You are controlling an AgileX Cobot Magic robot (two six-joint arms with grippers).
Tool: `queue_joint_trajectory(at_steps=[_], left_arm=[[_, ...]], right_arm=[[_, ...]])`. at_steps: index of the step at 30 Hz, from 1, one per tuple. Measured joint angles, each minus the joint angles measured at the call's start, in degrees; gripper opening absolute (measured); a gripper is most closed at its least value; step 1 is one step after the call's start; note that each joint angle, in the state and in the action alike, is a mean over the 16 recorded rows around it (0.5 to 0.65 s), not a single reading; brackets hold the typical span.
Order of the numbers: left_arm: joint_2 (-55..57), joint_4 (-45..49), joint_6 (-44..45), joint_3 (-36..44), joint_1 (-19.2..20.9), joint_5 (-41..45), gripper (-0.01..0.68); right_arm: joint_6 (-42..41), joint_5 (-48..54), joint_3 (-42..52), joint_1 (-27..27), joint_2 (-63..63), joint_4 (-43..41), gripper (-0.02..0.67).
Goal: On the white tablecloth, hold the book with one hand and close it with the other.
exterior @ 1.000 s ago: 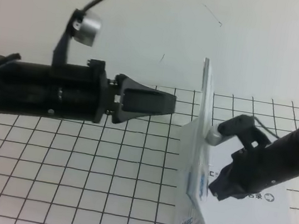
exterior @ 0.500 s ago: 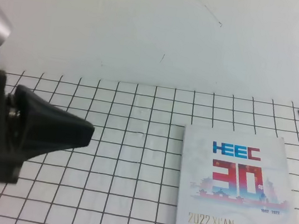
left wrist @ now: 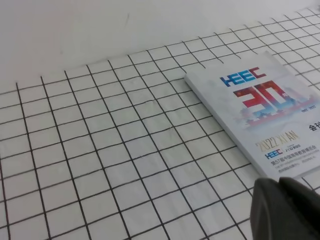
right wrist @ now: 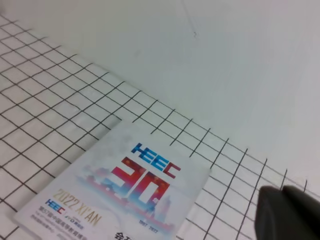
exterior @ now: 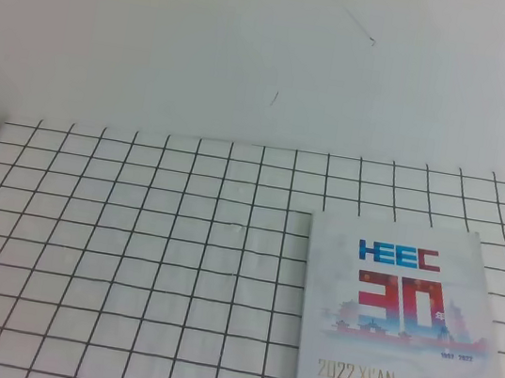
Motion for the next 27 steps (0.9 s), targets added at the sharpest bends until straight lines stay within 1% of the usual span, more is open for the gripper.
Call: queue_joint_trajectory(at_steps=[4, 8, 13, 17, 22, 27], left_arm=[[-6.5, 2.8, -3.0, 6.7, 0.1, -6.6, -0.003], [-10.4, 3.7, -3.5, 14.1, 0.1, -15.8, -0.003], [-12.5, 4.3, -3.2, 23.0, 0.1, -28.4, -0.003], [-12.8, 4.6, -2.8, 29.4, 0.1, -36.0, -0.003], [-12.7, 4.7, -2.7, 35.9, 0.1, -40.5, -0.003], [-12.7, 4.7, -2.7, 40.9, 0.1, -40.9, -0.003]], right_arm=[[3.8, -3.1, 7.1, 0.0, -6.9, -2.3, -0.003], [6.0, -8.4, 14.8, 0.0, -11.3, -3.0, -0.003], [6.8, -15.0, 22.8, 0.0, -13.7, -3.1, -0.003], [6.9, -18.0, 26.7, 0.0, -14.1, -3.2, -0.003], [7.0, -17.2, 28.4, 0.0, -14.1, -3.2, -0.003], [7.0, -14.6, 28.7, 0.0, -14.2, -3.2, -0.003]])
